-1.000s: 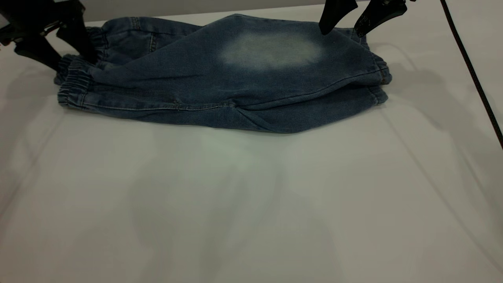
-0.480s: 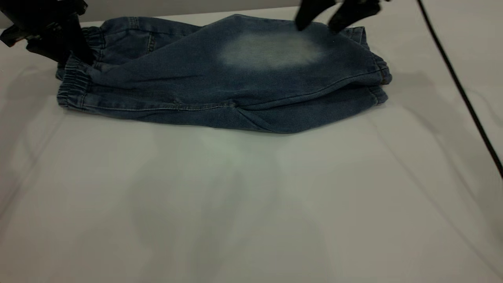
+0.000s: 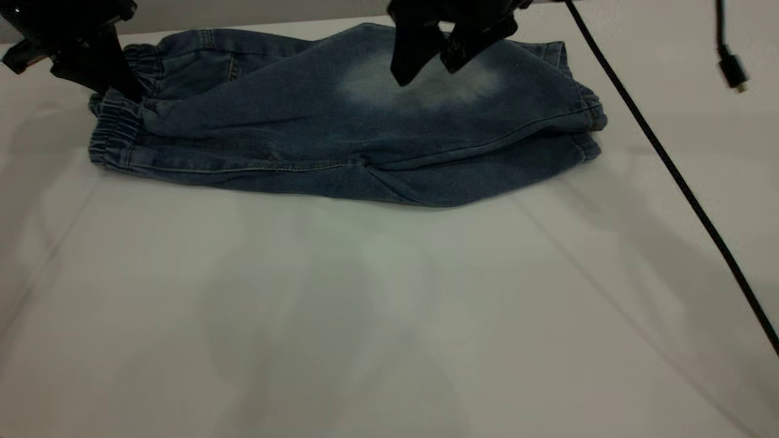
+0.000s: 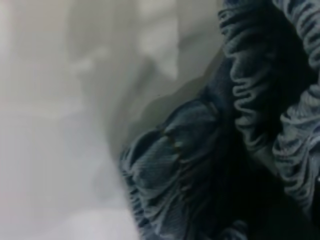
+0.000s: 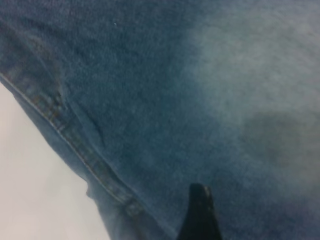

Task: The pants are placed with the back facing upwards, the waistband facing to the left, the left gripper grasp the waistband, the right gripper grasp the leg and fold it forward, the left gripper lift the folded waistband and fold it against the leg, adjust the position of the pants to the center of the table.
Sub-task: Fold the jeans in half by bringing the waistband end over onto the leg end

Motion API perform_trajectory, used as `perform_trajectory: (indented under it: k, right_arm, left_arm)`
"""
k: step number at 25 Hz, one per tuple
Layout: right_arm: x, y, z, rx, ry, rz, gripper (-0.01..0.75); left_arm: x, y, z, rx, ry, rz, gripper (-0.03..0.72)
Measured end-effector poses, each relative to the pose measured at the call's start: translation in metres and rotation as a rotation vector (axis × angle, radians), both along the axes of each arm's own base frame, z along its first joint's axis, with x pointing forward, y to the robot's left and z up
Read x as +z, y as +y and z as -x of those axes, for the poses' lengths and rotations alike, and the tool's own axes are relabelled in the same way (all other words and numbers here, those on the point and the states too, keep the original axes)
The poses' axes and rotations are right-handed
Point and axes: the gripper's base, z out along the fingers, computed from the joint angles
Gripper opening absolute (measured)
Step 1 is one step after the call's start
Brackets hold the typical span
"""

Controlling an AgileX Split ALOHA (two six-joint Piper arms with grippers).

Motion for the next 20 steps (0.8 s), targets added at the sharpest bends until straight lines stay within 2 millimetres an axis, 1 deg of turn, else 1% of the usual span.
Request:
perform_trajectory:
  k: [5, 8, 10, 15, 17, 20]
  right_arm:
    - [-0.015, 0.015, -0.006, 0.025, 0.037, 0.080, 0.467]
    - [-0.019, 0.024, -0.011, 0.040, 0.039, 0.164, 0.467]
    - [-0.018, 0.029, -0.016, 0.043, 0.024, 0.232, 0.467]
    - [-0.023, 0.036, -0.025, 0.061, -0.003, 0.353, 0.467]
    - [-0.027, 0.041, -0.026, 0.070, -0.012, 0.355, 0.467]
    - [-0.039, 0.042, -0.024, 0.077, 0.009, 0.365, 0.467]
  left_arm:
    - [0.001, -0.001, 0.000, 0.003, -0.003, 0.016, 0.075]
    - [0.000, -0.001, 0.000, 0.003, -0.002, 0.016, 0.075]
    - [0.000, -0.001, 0.000, 0.003, -0.002, 0.016, 0.075]
    - [0.001, -0.001, -0.001, 0.003, -0.006, 0.015, 0.075]
    - [0.005, -0.002, -0.003, -0.002, -0.020, 0.027, 0.075]
    - [0.016, -0.006, -0.008, -0.020, -0.040, 0.082, 0.075]
